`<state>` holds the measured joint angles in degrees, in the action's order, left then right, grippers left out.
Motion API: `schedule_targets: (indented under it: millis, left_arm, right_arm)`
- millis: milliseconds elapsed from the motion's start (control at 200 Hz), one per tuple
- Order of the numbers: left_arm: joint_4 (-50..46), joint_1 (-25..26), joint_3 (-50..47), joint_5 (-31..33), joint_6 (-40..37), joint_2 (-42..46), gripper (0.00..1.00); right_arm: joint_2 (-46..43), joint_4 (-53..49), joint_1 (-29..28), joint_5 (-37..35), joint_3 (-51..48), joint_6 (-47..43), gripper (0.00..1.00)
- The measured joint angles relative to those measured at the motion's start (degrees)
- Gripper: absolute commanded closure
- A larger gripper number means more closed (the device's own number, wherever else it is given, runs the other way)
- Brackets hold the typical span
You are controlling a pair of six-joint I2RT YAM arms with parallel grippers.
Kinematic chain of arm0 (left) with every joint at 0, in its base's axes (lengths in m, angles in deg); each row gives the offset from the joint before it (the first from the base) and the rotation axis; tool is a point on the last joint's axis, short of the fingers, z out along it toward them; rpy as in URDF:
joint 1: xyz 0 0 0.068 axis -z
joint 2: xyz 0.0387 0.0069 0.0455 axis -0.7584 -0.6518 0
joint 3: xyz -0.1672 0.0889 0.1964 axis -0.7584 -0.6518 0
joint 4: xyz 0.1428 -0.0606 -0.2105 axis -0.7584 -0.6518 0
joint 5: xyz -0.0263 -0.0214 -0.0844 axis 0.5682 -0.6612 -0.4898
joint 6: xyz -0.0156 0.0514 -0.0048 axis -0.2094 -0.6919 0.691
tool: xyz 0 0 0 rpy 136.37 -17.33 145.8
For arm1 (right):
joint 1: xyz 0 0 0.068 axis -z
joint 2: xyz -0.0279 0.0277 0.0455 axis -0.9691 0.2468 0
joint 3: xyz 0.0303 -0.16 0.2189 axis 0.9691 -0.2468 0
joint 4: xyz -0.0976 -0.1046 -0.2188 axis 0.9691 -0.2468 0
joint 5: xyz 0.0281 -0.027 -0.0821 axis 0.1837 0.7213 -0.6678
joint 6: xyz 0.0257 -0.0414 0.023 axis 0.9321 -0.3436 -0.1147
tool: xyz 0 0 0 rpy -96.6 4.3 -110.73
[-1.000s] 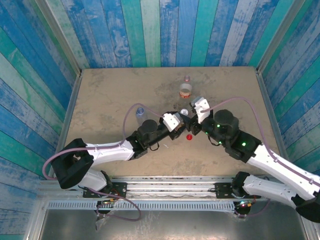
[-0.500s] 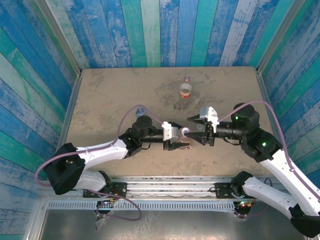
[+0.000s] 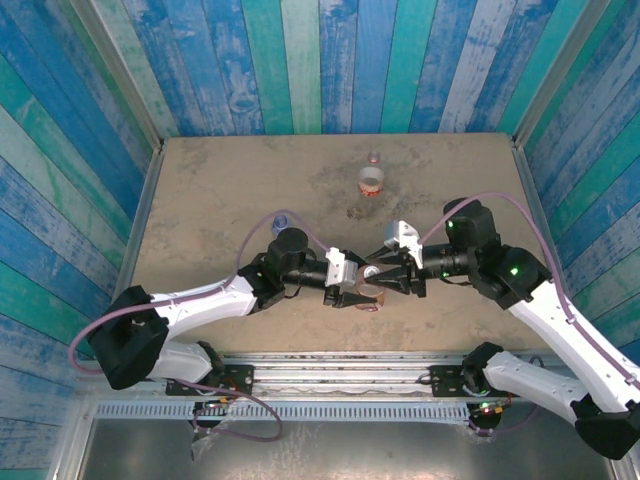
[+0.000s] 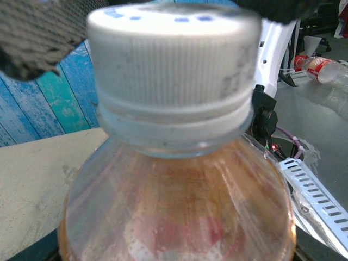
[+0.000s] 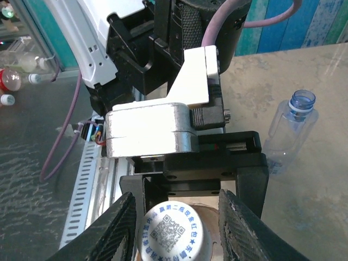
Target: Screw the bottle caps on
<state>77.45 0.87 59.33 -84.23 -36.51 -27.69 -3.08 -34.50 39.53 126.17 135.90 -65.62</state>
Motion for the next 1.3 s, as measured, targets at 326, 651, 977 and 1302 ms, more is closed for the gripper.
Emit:
schedule_targets:
  millis: [326, 651, 977, 1302]
  left_arm:
    - [-0.7, -0.1, 0.2, -0.2, 0.1, 0.0, 0.5]
    - [2.4, 0.0, 0.5, 11.1, 4.8, 0.0, 0.52]
    - [6.3, 1.9, 0.2, 33.1, 8.1, -2.8, 0.51]
    - [6.8, 2.0, 0.1, 39.5, 7.2, -3.6, 0.11]
  right_arm:
    - [1.6, -3.3, -0.1, 0.1, 1.0, -3.1, 0.73]
    - [0.8, 1.7, -0.2, -9.9, 0.9, 1.7, 0.86]
    - [1.1, 13.1, -5.1, -32.4, -3.9, 16.3, 0.84]
    - [3.3, 12.6, -8.3, -44.5, -3.1, 21.7, 0.87]
